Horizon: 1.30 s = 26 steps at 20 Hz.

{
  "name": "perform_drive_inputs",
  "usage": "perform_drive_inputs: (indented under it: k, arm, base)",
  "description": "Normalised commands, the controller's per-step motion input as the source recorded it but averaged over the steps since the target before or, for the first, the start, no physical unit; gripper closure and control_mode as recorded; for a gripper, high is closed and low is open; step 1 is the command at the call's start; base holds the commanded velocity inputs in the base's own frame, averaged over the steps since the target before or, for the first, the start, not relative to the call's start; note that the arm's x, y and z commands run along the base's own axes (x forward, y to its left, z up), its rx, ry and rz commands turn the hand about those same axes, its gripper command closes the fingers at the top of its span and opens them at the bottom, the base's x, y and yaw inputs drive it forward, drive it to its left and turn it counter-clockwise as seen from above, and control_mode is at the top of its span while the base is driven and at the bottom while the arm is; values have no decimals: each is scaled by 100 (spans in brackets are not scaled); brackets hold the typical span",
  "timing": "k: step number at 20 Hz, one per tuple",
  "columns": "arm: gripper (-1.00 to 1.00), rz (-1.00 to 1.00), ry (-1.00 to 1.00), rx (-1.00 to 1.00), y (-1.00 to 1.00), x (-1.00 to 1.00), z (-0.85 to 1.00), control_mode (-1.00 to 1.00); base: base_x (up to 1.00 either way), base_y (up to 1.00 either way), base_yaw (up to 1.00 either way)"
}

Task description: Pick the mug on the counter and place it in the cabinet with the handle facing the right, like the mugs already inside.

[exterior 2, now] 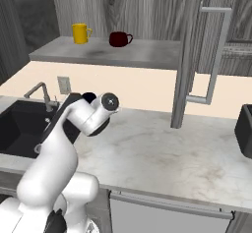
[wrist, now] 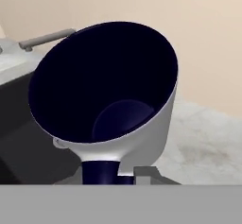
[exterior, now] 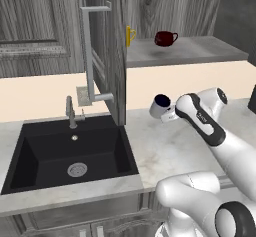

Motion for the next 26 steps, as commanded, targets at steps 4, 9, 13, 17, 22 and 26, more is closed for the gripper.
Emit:
perform_drive_inputs:
  k: [4, 9, 13, 17, 22, 26]
  arm:
    - [100, 10, 0, 0, 14, -10, 62, -100]
    - [100, 12, 0, 0, 3, -13, 64, -100]
    - [100, 13, -2, 0, 7, -27, 59, -100]
    - [100, 14, -4, 0, 9, -31, 54, -100]
    - [100, 14, -5, 0, 10, -22, 46, -100]
    - [100, 12, -5, 0, 1, -1, 44, -100]
  base:
    - [0, 0, 0]
    - [0, 0, 0]
    - [0, 0, 0]
    - [0, 0, 0]
    - [0, 0, 0]
    - [0, 0, 0]
